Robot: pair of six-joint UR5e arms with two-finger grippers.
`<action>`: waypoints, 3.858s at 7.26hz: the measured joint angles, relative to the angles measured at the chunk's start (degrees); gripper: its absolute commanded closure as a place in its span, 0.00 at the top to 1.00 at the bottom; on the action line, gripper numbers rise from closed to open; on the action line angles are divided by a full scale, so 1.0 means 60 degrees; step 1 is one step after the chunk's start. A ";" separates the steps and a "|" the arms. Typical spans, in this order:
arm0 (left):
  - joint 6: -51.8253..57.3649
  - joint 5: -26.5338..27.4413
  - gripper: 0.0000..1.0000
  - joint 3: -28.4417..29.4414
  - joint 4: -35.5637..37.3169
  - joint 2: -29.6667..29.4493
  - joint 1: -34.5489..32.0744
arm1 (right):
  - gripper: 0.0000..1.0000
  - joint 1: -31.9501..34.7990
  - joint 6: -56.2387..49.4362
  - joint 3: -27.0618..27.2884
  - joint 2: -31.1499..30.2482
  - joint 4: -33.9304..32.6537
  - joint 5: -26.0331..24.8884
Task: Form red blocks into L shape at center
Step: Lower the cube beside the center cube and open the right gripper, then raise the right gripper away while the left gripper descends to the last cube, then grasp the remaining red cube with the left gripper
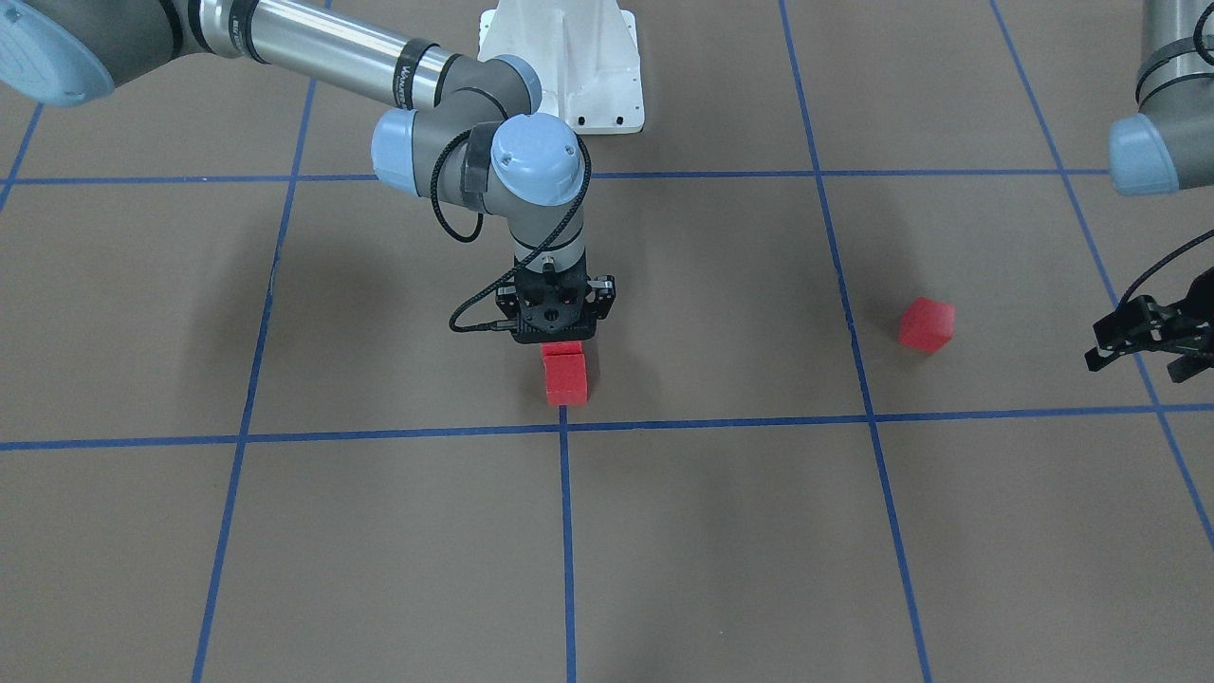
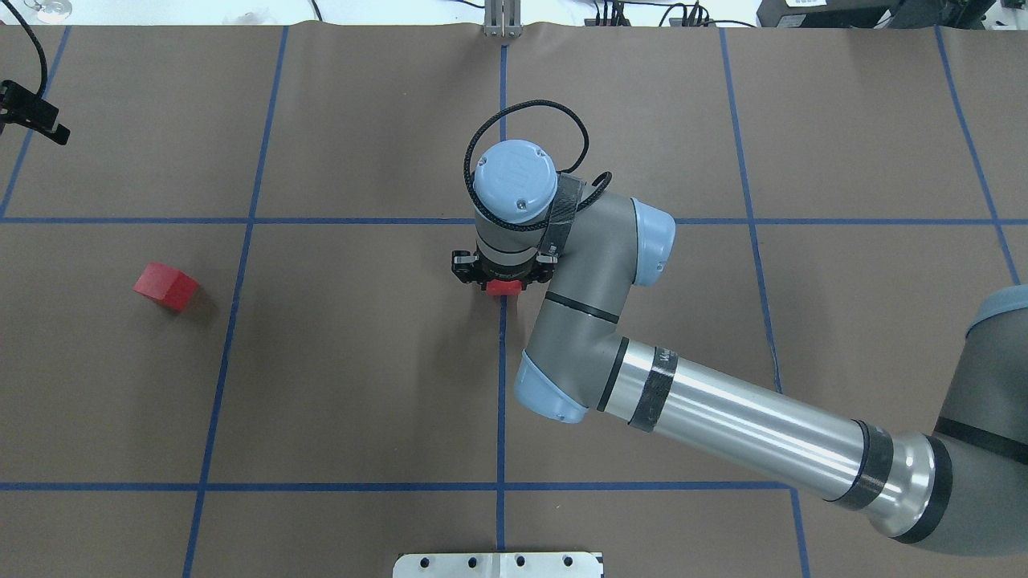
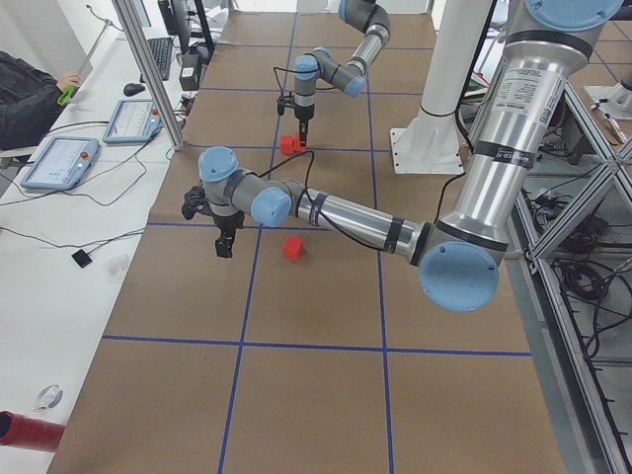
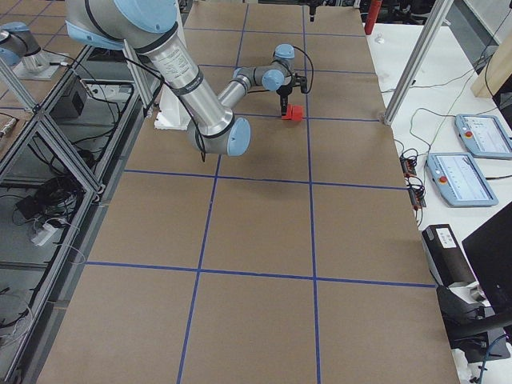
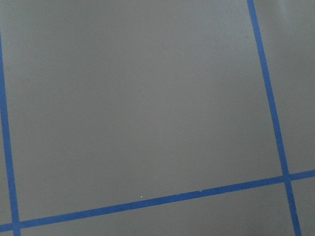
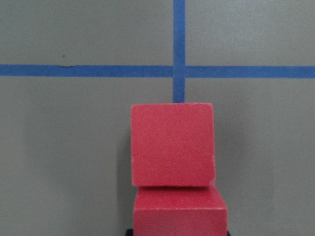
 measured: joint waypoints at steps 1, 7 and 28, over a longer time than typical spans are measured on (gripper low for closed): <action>-0.0003 0.0000 1.00 0.0000 -0.0003 0.0000 0.0000 | 0.98 0.0001 0.0021 0.0017 0.0000 -0.0003 -0.0010; -0.0246 0.0000 1.00 -0.0025 -0.0022 -0.0026 0.0018 | 0.98 0.0168 0.0009 0.0124 0.0000 0.0008 0.0010; -0.3309 0.3207 0.21 -0.1021 -0.3555 0.1923 0.4440 | 0.99 0.1884 -0.1385 0.2460 -0.2107 -0.0599 0.1183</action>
